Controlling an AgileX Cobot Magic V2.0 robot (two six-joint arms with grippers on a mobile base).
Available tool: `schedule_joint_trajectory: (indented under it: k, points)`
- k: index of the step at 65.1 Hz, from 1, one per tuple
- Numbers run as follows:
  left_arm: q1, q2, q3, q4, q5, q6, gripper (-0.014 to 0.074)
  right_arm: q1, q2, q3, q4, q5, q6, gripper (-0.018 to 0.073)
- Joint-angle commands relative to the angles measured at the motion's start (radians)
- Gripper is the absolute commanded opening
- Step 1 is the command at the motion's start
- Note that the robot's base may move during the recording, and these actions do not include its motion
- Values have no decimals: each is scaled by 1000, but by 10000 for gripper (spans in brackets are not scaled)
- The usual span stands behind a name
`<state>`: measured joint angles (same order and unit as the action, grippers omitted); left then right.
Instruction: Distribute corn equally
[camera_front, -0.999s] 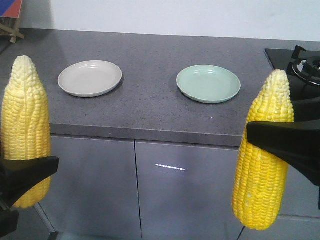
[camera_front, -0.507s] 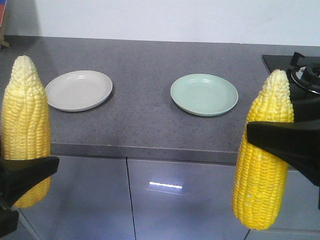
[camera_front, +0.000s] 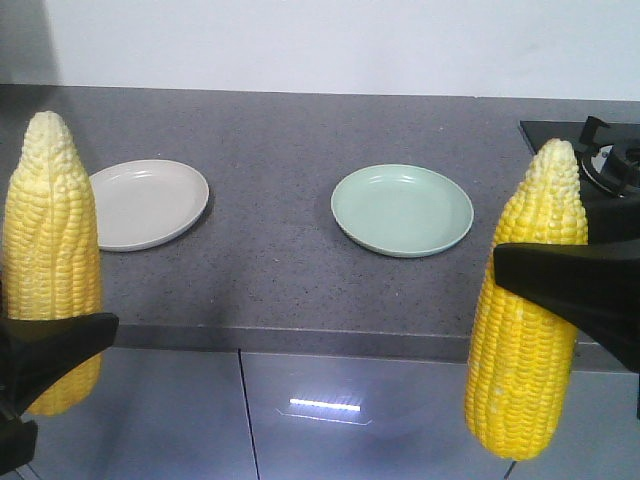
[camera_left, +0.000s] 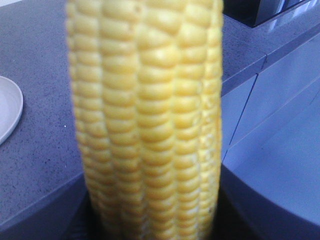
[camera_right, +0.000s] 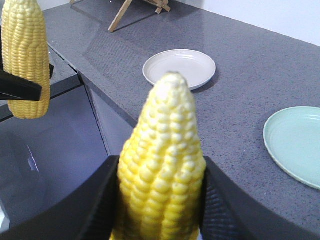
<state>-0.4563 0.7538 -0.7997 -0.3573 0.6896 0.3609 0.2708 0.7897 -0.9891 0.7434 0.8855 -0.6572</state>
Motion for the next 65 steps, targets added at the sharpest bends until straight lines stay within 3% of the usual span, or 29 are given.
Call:
schedule_joint_trajectory:
  k: [1, 65]
  points:
    - [-4, -4, -22, -27, -63, 2, 278, -7, -4, -24, 33, -54, -8, 225]
    - [-4, -4, -22, -27, -63, 2, 278, -7, -4, -24, 33, -54, -8, 225]
